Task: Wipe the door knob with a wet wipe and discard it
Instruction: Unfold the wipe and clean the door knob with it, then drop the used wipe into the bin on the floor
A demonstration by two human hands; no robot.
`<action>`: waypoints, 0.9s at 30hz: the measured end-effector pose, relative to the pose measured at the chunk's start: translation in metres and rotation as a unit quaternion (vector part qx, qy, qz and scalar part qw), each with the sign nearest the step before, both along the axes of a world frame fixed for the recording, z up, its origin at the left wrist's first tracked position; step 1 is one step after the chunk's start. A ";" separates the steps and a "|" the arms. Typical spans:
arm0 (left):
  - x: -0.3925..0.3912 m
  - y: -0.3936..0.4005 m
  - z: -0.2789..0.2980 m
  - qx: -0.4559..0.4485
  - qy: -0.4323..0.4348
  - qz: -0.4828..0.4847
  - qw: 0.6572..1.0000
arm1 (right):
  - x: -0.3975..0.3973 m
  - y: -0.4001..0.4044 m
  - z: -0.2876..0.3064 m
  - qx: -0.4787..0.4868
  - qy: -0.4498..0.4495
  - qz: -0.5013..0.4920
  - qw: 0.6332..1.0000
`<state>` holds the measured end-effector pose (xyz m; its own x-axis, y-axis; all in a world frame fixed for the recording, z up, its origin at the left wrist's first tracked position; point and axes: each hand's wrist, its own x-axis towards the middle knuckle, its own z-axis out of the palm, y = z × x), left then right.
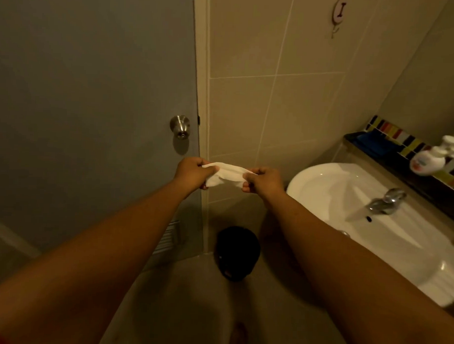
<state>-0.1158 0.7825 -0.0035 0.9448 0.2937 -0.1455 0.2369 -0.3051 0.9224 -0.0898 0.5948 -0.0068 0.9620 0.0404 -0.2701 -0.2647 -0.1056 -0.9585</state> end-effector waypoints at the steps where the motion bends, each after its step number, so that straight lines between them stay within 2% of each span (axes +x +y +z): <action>1: 0.005 -0.005 -0.006 -0.005 0.006 -0.004 1.000 | 0.000 -0.006 -0.003 -0.004 0.004 -0.007 1.000; 6: 0.032 -0.028 -0.039 -0.001 0.044 -0.023 0.999 | 0.018 -0.027 -0.037 -0.041 0.040 -0.047 0.997; 12: 0.076 -0.050 -0.103 0.022 0.102 -0.032 0.994 | 0.053 -0.040 -0.109 -0.083 0.085 -0.056 0.991; 17: 0.118 -0.058 -0.172 0.083 0.160 -0.046 0.983 | 0.089 -0.042 -0.191 -0.123 0.102 -0.052 0.986; 27: 0.181 -0.067 -0.354 0.063 0.254 -0.049 0.964 | 0.152 -0.040 -0.385 -0.162 0.203 -0.076 0.963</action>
<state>0.0656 0.7153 -0.3577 0.7852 0.2517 -0.5658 0.6124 -0.4507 0.6495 0.0620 0.5546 -0.3922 0.7627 -0.2422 -0.5996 -0.6464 -0.3127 -0.6960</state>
